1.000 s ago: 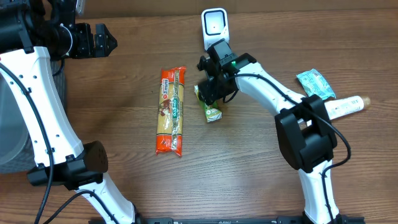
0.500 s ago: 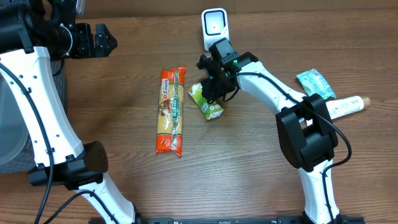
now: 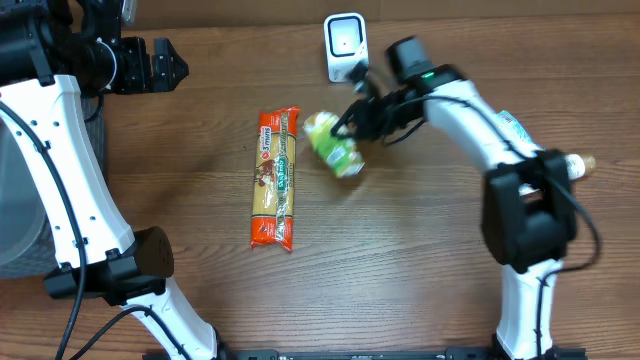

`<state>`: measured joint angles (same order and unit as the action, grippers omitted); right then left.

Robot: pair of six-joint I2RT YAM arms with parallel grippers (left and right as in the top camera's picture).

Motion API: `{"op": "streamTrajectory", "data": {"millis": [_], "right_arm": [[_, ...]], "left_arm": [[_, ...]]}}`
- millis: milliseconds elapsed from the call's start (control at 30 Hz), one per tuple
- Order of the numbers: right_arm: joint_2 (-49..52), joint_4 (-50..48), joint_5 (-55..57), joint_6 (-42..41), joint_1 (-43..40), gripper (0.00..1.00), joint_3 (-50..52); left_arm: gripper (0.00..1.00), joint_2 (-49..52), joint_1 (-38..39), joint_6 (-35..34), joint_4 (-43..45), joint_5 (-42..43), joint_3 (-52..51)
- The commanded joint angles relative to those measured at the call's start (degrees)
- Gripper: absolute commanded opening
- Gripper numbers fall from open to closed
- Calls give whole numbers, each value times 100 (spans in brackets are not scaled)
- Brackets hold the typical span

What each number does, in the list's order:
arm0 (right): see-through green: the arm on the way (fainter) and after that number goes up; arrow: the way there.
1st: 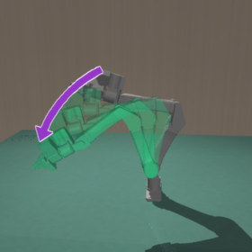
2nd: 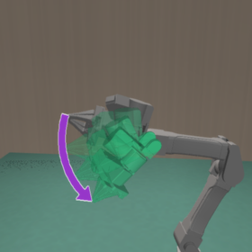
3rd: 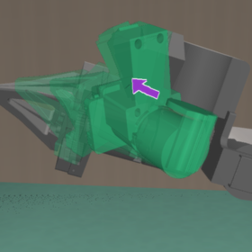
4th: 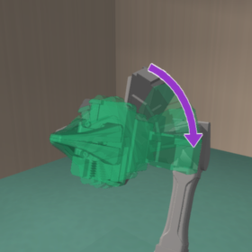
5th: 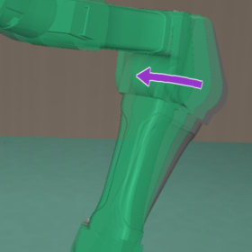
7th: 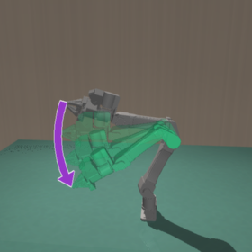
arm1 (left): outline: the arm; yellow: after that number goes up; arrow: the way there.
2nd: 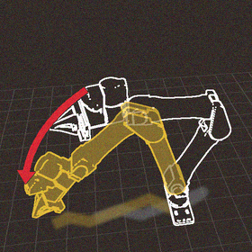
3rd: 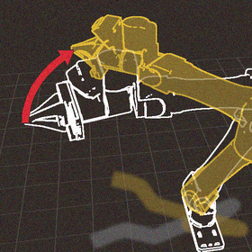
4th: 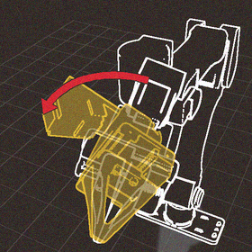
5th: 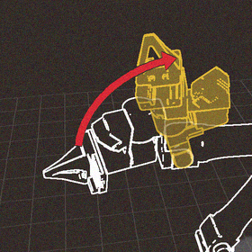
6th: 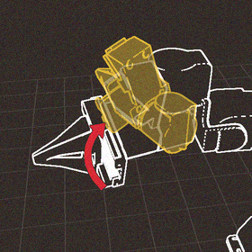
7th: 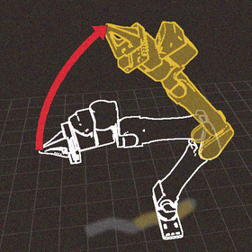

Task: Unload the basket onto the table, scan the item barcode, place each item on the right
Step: 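Lift the POKKA packet toward the white scanner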

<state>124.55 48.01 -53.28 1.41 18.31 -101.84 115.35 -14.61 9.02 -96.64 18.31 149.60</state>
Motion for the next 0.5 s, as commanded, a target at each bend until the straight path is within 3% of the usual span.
{"op": "streamTrajectory", "data": {"millis": [0,300,467], "right_arm": [[-1049,-87,-1051,-306,-319,4,-105],[-2197,-1185,-629,-1541,-566,4,-105],[-2406,-1327,-315,-1650,-564,4,-105]], "left_arm": [[100,59,39,17,0,76,9],[100,59,39,17,0,76,7],[100,59,39,17,0,79,9]]}}
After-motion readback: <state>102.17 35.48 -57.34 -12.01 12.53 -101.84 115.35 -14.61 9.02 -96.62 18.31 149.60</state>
